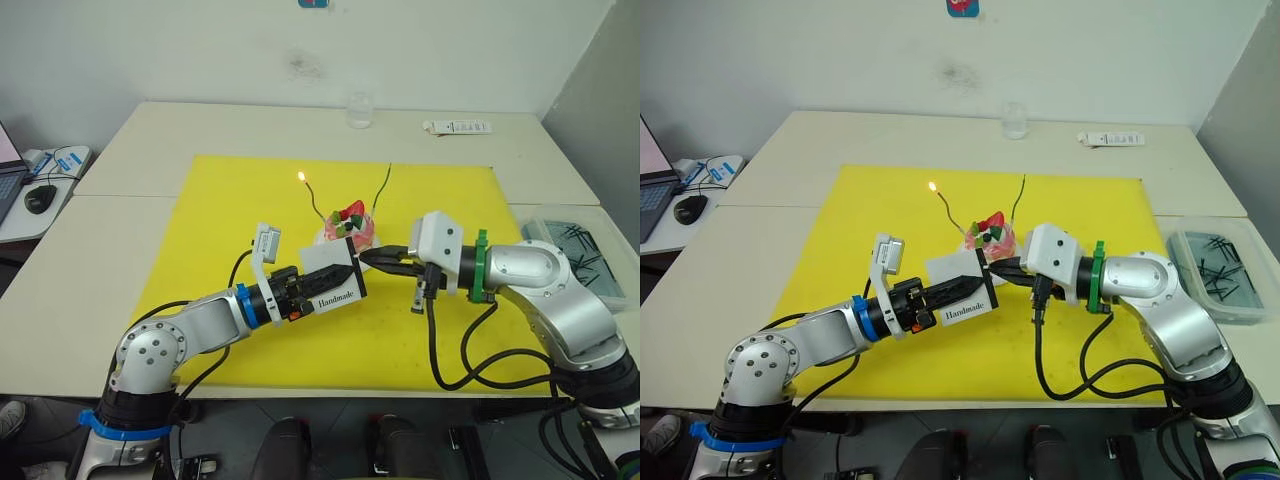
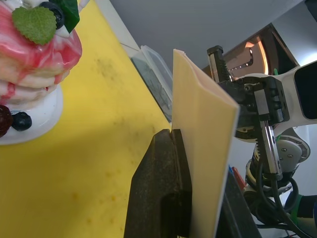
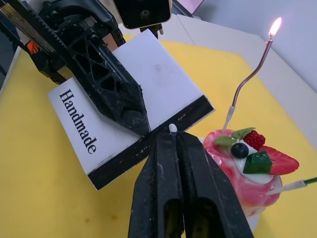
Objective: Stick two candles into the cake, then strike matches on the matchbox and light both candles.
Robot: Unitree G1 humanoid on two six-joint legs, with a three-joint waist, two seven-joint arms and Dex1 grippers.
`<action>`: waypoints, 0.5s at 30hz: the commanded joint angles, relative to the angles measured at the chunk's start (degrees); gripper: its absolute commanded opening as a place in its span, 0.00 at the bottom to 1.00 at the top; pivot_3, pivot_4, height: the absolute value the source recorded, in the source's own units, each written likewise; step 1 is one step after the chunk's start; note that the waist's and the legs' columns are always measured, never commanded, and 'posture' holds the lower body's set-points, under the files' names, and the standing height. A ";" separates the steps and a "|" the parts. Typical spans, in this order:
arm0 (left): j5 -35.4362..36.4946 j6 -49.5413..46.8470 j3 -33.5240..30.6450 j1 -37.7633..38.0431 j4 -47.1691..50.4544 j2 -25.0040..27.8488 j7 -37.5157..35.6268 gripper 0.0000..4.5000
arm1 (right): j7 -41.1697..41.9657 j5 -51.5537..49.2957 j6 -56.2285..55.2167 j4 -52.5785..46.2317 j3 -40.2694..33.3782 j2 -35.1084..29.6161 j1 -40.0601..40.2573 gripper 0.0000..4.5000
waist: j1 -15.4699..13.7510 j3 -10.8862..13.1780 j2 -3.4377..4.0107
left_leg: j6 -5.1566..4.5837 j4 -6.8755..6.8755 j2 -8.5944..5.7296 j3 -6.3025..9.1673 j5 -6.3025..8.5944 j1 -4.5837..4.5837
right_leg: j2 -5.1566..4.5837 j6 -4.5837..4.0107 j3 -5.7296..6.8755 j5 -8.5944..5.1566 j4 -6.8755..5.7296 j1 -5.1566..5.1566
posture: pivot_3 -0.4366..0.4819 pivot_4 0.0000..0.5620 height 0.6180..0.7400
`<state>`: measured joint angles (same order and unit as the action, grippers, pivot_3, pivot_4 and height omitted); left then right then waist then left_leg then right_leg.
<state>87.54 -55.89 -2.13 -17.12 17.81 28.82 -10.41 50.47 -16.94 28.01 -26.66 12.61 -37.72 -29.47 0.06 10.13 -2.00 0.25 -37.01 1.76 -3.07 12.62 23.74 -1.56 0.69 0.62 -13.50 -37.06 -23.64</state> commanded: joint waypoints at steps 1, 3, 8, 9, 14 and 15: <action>0.54 0.07 -1.19 -0.48 1.61 -0.29 -0.04 0.00 | 0.57 0.47 0.10 -1.09 0.22 -0.11 -1.72 0.01 | 0.00 0.00 0.00 | 0.00 0.00 0.00 0.00 0.00 0.00 | 0.00 0.00 0.00 0.00 0.00 0.00 | 0.48 0.27 1.00; 0.64 -0.03 -1.25 -0.56 1.56 -0.15 -0.17 0.00 | 0.59 0.84 0.33 -1.08 0.58 -0.14 -1.96 0.01 | 0.00 0.00 0.00 | 0.00 0.00 0.00 0.01 0.00 0.00 | 0.00 0.00 0.02 0.00 0.00 0.00 | 0.48 0.27 1.00; 0.99 -0.22 -1.37 -0.94 1.44 0.02 -0.52 0.00 | 1.03 2.36 0.18 -0.98 1.76 -0.81 -1.98 0.01 | 0.00 0.00 0.00 | 0.00 0.00 0.01 0.01 0.00 0.00 | 0.00 0.00 0.02 0.00 0.00 0.00 | 0.48 0.27 1.00; 0.99 -0.26 -1.35 -1.01 1.41 0.00 -0.62 0.00 | 1.26 2.85 0.07 -1.01 2.12 -1.06 -1.84 0.01 | 0.00 0.00 0.00 | 0.00 0.00 0.01 0.01 0.00 0.00 | 0.00 0.00 0.02 0.00 0.00 0.00 | 0.48 0.27 1.00; 1.24 -0.52 -1.63 -1.10 1.51 -0.11 -0.97 0.00 | 1.93 4.19 0.27 -1.18 3.09 -2.00 -1.13 0.01 | 0.00 0.00 0.00 | 0.00 0.00 0.00 0.01 0.00 0.00 | 0.00 0.00 0.02 0.00 0.00 0.00 | 0.48 0.27 1.00; 1.23 -0.61 -1.71 -1.10 1.50 -0.13 -1.02 0.00 | 1.95 4.27 0.20 -1.09 3.06 -2.06 -1.06 0.01 | 0.00 0.00 0.00 | 0.00 0.00 0.00 0.01 0.00 0.00 | 0.00 0.00 0.02 0.00 0.00 0.00 | 0.48 0.27 1.00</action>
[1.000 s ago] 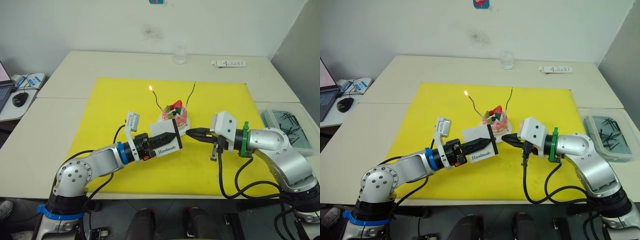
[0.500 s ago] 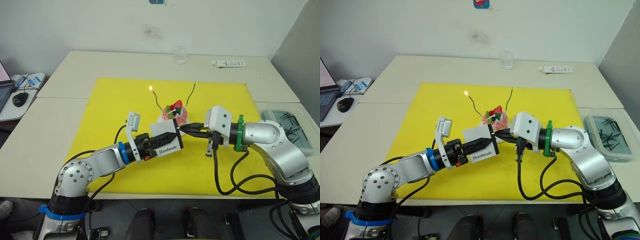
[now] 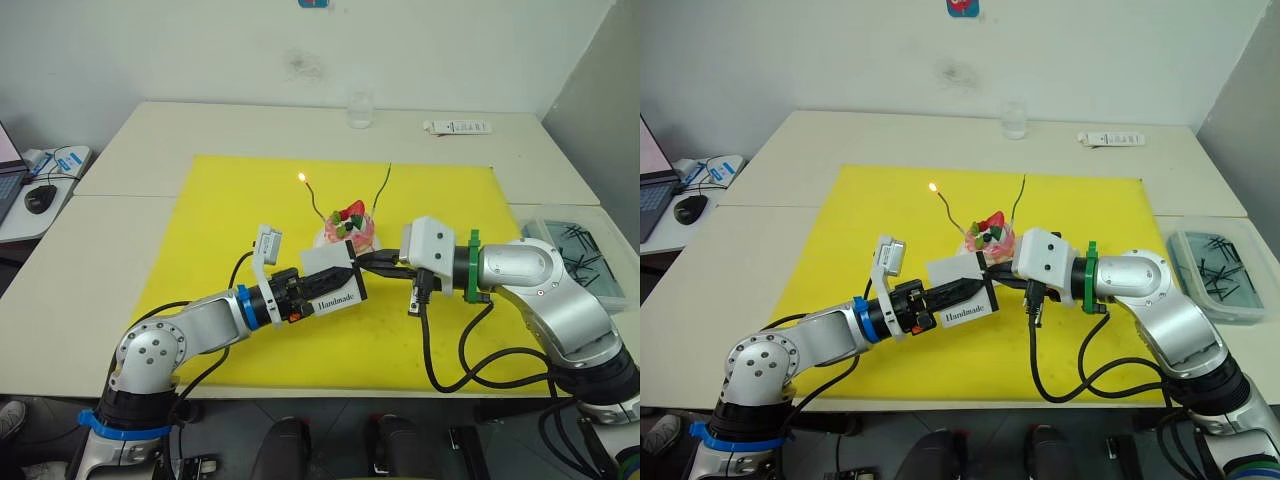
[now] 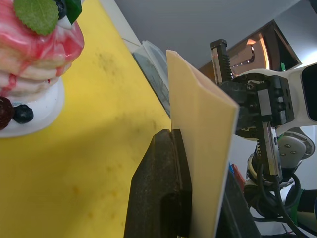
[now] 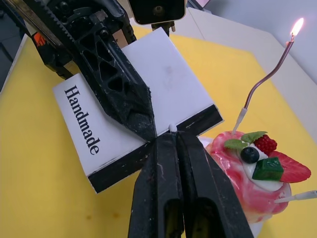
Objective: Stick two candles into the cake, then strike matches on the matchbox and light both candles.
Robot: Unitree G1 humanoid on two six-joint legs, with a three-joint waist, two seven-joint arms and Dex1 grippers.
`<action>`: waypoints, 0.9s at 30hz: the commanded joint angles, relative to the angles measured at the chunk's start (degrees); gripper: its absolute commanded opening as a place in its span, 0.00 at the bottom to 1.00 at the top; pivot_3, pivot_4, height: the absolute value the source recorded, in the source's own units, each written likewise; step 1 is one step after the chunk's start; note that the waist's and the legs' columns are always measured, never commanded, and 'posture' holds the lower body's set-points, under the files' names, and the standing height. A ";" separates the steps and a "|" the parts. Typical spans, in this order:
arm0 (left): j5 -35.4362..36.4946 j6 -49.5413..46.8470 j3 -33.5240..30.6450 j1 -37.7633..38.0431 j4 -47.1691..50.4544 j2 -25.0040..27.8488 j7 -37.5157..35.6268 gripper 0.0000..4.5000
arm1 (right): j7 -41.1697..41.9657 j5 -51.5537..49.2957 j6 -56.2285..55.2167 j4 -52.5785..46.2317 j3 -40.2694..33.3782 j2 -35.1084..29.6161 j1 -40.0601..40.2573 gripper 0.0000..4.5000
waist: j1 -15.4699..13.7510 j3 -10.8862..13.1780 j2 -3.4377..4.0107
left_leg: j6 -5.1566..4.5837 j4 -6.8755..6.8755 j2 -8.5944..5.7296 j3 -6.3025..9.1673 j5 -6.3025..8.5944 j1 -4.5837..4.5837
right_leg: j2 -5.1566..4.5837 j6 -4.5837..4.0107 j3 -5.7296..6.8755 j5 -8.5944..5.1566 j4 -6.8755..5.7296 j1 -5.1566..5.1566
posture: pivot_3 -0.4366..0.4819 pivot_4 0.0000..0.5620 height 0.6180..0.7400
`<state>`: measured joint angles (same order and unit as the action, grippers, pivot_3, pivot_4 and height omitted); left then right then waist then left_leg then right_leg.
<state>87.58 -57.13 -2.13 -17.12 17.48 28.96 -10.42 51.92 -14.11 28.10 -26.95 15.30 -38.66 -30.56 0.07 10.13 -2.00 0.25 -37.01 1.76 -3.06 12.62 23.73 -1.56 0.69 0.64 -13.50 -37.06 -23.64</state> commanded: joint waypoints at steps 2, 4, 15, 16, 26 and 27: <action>1.17 0.54 -1.84 -1.04 1.83 -0.23 -1.13 0.00 | 0.43 1.57 0.00 -0.60 0.20 -1.19 0.09 0.01 | 0.00 0.00 0.00 | 0.00 0.00 0.00 0.01 0.00 0.00 | 0.00 0.00 0.01 0.00 0.00 0.00 | 0.48 0.27 1.00; 1.12 0.55 -1.99 -0.90 1.84 -0.15 -1.18 0.00 | 0.52 1.57 -0.10 -0.51 -0.04 -1.39 0.23 0.01 | 0.00 0.00 0.00 | 0.00 0.00 0.00 0.01 0.00 0.00 | 0.00 0.00 0.00 0.00 -0.01 0.00 | 0.48 0.27 1.00; 3.56 0.38 -4.09 -2.19 0.37 0.38 -1.62 0.00 | 3.12 2.43 -0.71 -1.74 0.91 -5.39 3.26 0.01 | -0.03 0.00 0.00 | 0.00 0.00 0.00 0.02 0.00 0.00 | -0.01 -0.01 0.02 0.00 -0.01 0.00 | 0.48 0.27 1.00; 3.60 0.24 -4.34 -2.53 -0.03 0.47 -1.79 0.00 | 3.42 2.27 -0.64 -2.06 0.90 -5.54 3.63 0.01 | -0.04 0.00 0.00 | 0.00 0.00 0.00 0.02 0.00 0.00 | -0.02 -0.01 0.02 0.00 -0.01 0.00 | 0.48 0.27 1.00; 1.98 -0.32 -4.04 -2.44 -0.23 0.65 -2.29 0.00 | 3.23 1.91 -1.45 -1.50 -1.78 -5.72 3.05 0.01 | -0.02 0.00 0.00 | 0.00 0.00 -0.01 0.01 0.00 0.00 | 0.00 0.00 0.01 0.00 0.00 0.00 | 0.48 0.27 1.00; 0.58 -0.17 -3.81 -2.25 -0.11 0.86 -2.52 0.00 | 3.32 1.42 -1.70 -1.53 -2.41 -5.62 3.07 0.01 | -0.02 0.00 0.00 | 0.00 -0.01 -0.01 0.00 0.00 0.00 | 0.00 0.00 0.00 0.00 0.01 0.00 | 0.48 0.27 1.00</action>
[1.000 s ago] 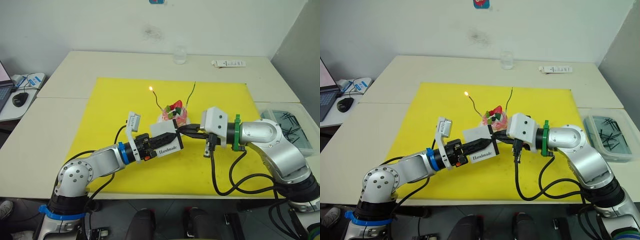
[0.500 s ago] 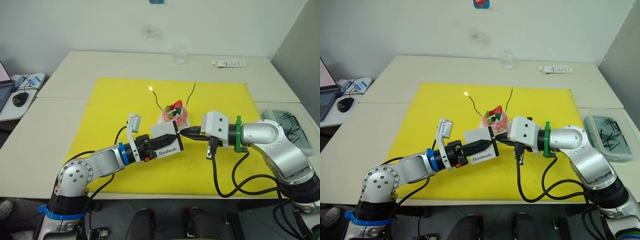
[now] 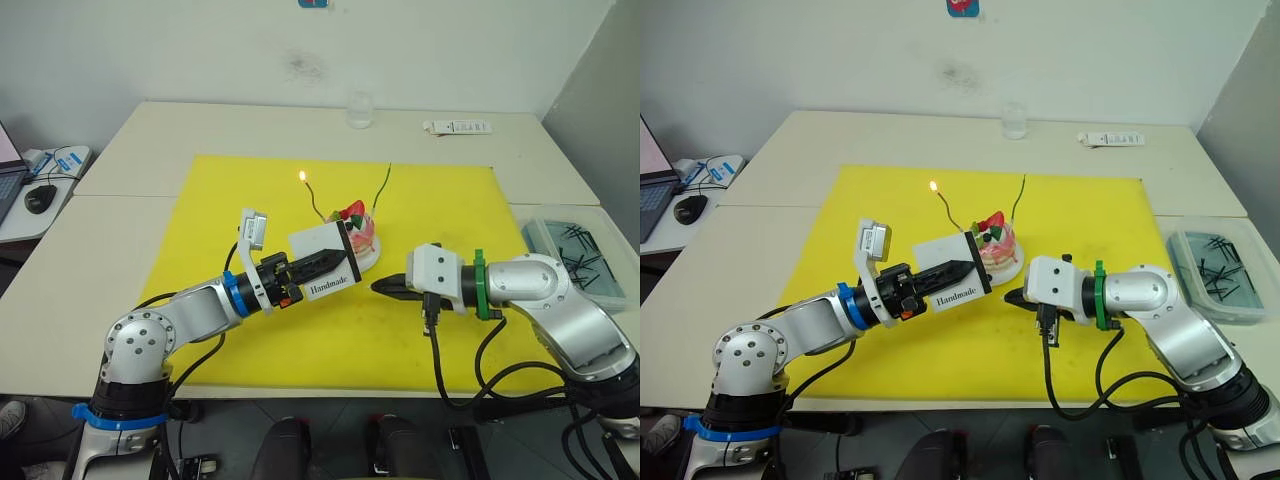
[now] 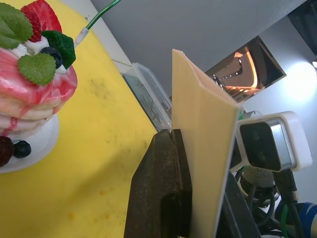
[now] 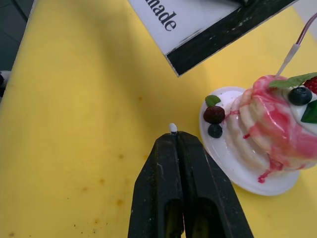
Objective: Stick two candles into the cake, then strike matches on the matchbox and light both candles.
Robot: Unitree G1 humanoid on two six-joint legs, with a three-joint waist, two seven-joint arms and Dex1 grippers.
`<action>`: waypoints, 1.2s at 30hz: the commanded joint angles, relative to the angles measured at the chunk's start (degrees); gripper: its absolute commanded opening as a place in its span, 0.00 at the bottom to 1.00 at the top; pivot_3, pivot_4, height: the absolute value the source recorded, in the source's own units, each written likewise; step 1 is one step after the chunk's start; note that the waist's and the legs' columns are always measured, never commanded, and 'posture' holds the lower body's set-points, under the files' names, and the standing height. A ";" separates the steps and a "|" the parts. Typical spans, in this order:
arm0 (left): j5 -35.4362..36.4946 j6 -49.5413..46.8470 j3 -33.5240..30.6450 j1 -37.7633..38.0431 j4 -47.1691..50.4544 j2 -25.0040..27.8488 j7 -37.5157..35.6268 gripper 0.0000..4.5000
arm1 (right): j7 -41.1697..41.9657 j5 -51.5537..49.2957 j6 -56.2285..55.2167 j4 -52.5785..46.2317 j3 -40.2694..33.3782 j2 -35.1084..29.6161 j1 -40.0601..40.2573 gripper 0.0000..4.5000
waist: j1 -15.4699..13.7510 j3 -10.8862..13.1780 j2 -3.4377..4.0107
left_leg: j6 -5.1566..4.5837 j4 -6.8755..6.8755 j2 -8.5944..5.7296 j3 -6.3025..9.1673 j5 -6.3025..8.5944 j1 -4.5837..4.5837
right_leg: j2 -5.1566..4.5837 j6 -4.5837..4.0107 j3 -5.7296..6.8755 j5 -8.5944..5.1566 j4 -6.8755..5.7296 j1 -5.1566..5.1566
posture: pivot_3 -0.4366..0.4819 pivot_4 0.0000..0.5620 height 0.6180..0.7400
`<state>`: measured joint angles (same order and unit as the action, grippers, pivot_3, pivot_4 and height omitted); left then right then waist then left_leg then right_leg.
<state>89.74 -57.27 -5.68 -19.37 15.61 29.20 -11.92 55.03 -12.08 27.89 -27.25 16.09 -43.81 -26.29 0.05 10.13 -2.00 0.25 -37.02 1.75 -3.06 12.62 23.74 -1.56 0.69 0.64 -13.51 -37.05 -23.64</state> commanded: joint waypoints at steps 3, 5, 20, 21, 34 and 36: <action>-4.13 0.30 0.28 0.53 1.49 0.17 -1.62 0.00 | 0.54 -1.64 -2.28 -1.24 -4.64 -0.02 -1.22 0.01 | 0.00 0.00 0.00 | 0.00 0.00 0.00 0.00 0.00 -0.01 | 0.00 0.00 0.00 0.00 -0.01 0.00 | 0.48 0.27 1.00; -4.38 0.19 0.65 0.80 1.74 -0.68 -1.77 0.00 | 0.64 -1.72 -2.90 -1.07 -4.86 0.39 -1.72 0.01 | -0.01 0.00 0.00 | 0.00 0.00 0.00 0.00 0.00 -0.01 | 0.00 0.00 0.01 0.00 -0.01 0.00 | 0.48 0.27 1.00; -5.30 -0.34 1.00 0.76 2.27 -2.34 -2.27 0.00 | 0.84 0.15 -4.19 0.18 -2.43 2.57 -4.84 0.01 | 0.01 0.00 0.00 | 0.00 0.00 0.01 0.01 0.00 0.00 | -0.01 0.00 0.01 0.00 -0.02 0.00 | 0.48 0.27 1.00; -5.26 -0.35 0.99 0.75 2.28 -2.39 -2.31 0.00 | 0.82 0.33 -4.32 0.27 -2.19 2.60 -4.82 0.01 | 0.01 0.00 0.00 | 0.00 0.00 0.01 0.02 0.00 0.00 | -0.01 0.00 0.01 0.00 -0.02 0.00 | 0.48 0.27 1.00; -4.70 -1.14 0.45 0.52 2.42 -1.93 -2.89 0.00 | 0.88 2.57 -4.77 1.16 -0.20 3.88 -5.81 0.01 | 0.01 0.00 0.00 | 0.00 -0.01 0.00 0.02 0.00 0.00 | -0.01 0.00 0.01 0.00 -0.03 0.00 | 0.48 0.27 1.00; -4.68 -1.16 0.47 0.42 2.42 -2.04 -2.91 0.00 | 1.18 3.81 -5.22 1.63 0.52 3.47 -5.78 0.01 | 0.01 0.00 0.00 | 0.00 -0.01 0.01 0.02 0.00 0.00 | -0.01 0.00 0.01 0.00 -0.03 0.00 | 0.48 0.27 1.00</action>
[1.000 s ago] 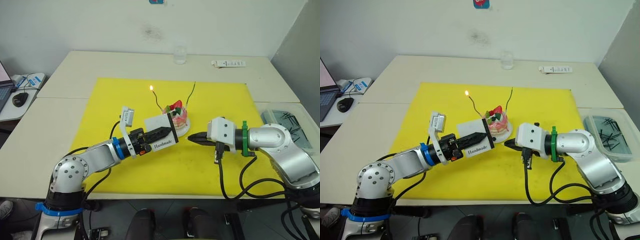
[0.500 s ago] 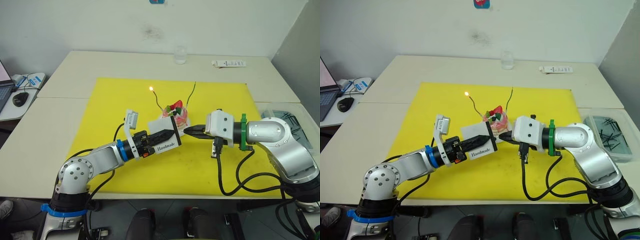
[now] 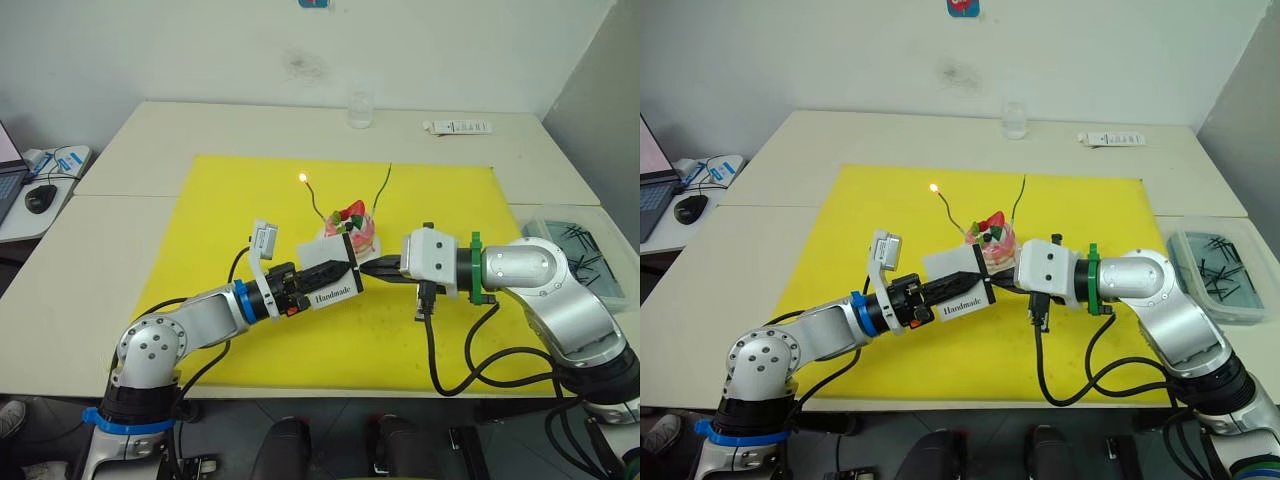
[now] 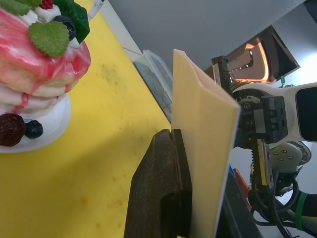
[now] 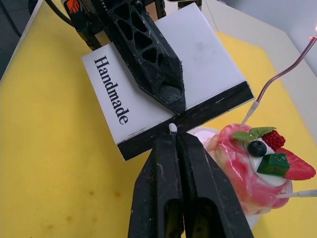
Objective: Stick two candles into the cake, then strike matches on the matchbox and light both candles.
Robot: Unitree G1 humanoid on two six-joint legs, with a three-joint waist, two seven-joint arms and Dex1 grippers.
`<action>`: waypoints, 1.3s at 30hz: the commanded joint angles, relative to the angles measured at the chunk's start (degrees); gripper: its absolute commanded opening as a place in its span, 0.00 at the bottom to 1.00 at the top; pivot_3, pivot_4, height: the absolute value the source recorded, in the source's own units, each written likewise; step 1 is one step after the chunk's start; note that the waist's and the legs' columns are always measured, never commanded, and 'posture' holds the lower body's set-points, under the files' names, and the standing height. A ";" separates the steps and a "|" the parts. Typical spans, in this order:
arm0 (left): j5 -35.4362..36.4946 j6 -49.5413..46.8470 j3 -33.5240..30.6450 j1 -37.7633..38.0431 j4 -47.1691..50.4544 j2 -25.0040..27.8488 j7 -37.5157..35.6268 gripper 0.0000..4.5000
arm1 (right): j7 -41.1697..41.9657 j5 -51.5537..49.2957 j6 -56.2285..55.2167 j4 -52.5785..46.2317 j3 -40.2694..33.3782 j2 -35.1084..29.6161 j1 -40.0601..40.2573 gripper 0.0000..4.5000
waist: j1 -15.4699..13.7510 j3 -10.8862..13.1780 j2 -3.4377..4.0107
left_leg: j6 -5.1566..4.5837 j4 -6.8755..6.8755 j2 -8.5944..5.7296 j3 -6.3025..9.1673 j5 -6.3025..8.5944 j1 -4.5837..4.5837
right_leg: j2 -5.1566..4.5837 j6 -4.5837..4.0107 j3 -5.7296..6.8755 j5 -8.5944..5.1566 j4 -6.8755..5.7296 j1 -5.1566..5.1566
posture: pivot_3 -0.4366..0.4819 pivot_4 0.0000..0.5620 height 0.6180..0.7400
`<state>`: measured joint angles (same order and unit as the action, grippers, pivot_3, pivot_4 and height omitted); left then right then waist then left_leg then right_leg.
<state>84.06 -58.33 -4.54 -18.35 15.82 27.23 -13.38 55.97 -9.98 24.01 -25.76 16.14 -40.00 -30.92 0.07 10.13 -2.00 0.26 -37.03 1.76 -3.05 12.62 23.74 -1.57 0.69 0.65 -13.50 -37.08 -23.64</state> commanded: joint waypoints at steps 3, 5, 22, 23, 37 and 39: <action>1.40 -0.15 -0.62 -0.72 2.32 -0.37 -1.33 0.00 | 0.67 2.53 -2.01 0.46 0.87 -0.63 -1.06 0.01 | -0.01 0.00 0.00 | 0.00 0.00 0.00 0.00 0.00 0.00 | 0.00 0.00 0.00 0.00 0.00 0.00 | 0.48 0.27 1.00; 2.99 0.15 -1.14 -1.13 1.96 -1.06 -0.59 0.00 | 1.48 3.74 -3.01 0.65 1.87 -1.02 -1.18 0.01 | -0.01 0.00 0.00 | 0.00 0.00 0.00 0.00 0.00 0.00 | 0.00 0.00 0.00 0.00 0.00 0.00 | 0.48 0.27 1.00; 12.60 1.19 -1.90 0.00 3.87 -0.67 3.65 0.00 | 15.01 -10.10 8.37 -2.64 -9.00 -16.25 -4.29 0.01 | -0.06 0.03 -0.09 | 0.00 0.00 0.10 0.19 0.00 -0.12 | -0.07 -0.08 0.12 -0.04 -0.07 0.09 | 0.48 0.27 1.00; 12.46 1.08 -1.89 0.36 4.02 -0.30 3.24 0.00 | 14.32 -9.83 8.56 -2.21 -9.05 -16.00 -4.67 0.01 | -0.07 0.03 -0.08 | 0.00 0.00 0.09 0.19 0.00 -0.11 | -0.06 -0.09 0.12 -0.04 -0.07 0.09 | 0.48 0.27 1.00; 18.04 0.36 -1.98 2.24 8.60 7.22 3.24 0.00 | 4.27 -3.94 4.65 7.04 -10.44 -12.83 -4.74 0.01 | -0.05 0.04 -0.09 | 0.00 -0.02 -0.06 -0.01 0.00 -0.02 | -0.34 -0.02 0.02 -0.01 0.03 0.04 | 0.48 0.27 1.00; 19.31 0.69 -1.83 2.86 9.60 8.08 3.64 0.00 | 2.25 -2.81 3.76 8.31 -10.83 -12.01 -4.42 0.01 | -0.05 0.04 -0.09 | 0.00 0.00 -0.05 0.01 0.00 -0.01 | -0.33 -0.03 0.04 -0.02 0.02 0.03 | 0.48 0.27 1.00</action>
<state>101.23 -58.26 -6.12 -15.60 22.82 34.66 -9.46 59.91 -13.94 29.22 -17.41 7.84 -52.05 -34.91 0.01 10.17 -2.09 0.26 -37.03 1.71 -3.04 12.61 23.72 -1.90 0.66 0.69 -13.52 -37.07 -23.62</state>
